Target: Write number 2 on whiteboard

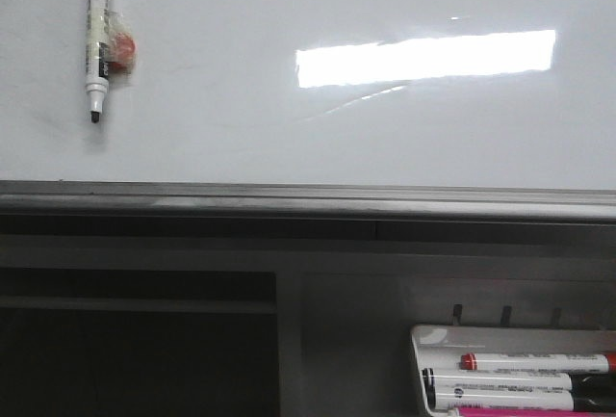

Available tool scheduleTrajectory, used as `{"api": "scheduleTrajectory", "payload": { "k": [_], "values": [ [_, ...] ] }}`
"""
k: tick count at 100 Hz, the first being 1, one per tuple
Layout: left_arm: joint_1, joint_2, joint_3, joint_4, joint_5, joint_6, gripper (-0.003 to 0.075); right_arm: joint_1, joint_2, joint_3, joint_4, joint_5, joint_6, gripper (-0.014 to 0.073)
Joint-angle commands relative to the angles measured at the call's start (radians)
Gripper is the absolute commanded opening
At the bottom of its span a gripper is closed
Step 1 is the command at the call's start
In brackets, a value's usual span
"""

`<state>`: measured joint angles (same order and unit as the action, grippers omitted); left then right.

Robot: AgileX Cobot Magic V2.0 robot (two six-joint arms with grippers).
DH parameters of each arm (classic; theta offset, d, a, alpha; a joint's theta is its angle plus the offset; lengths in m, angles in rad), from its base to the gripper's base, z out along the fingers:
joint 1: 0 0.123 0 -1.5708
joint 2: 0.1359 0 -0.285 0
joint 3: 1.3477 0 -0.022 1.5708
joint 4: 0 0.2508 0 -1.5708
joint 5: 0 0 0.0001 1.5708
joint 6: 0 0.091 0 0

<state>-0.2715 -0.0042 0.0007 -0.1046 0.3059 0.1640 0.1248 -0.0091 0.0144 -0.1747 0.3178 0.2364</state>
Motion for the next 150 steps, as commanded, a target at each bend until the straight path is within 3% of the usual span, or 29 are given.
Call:
{"api": "scheduleTrajectory", "payload": {
  "k": [1,81,92,97,105,112,122,130,138,150],
  "values": [
    [0.001,-0.025,0.011,-0.007,-0.076,-0.009,-0.0020,-0.006,-0.021,0.025,0.000,-0.026,0.001,-0.0072],
    [0.001,-0.025,0.011,-0.007,-0.076,-0.009,-0.0020,-0.006,-0.021,0.025,0.000,-0.029,0.001,-0.0072],
    [0.001,-0.025,0.011,-0.022,-0.083,-0.009,-0.0020,-0.006,-0.021,0.025,-0.123,-0.099,0.001,-0.0072],
    [0.001,-0.025,0.011,-0.119,-0.103,-0.011,-0.0020,-0.006,-0.021,0.025,-0.137,-0.174,0.001,-0.0072],
    [0.001,-0.025,0.011,-0.395,-0.142,-0.011,-0.0020,-0.006,-0.021,0.025,-0.137,-0.318,0.001,-0.0072],
    [0.001,-0.025,0.011,-0.515,-0.181,-0.011,-0.0020,-0.006,-0.021,0.025,-0.125,-0.467,0.001,-0.0072],
    [0.001,-0.025,0.009,-0.692,-0.253,-0.011,-0.0020,-0.006,-0.021,0.025,-0.001,-0.635,0.002,-0.0072],
    [0.001,-0.025,0.009,-0.885,-0.262,-0.011,-0.0020,-0.006,-0.021,0.020,0.145,-0.636,0.002,-0.0072],
    [0.001,-0.025,0.009,-0.977,-0.270,-0.011,-0.0020,-0.006,-0.021,0.006,0.361,-0.561,0.020,-0.0072],
    [-0.002,-0.025,-0.033,-0.937,-0.235,0.003,-0.0020,-0.006,-0.021,-0.048,0.399,-0.417,0.020,-0.0072]
  ]
}}
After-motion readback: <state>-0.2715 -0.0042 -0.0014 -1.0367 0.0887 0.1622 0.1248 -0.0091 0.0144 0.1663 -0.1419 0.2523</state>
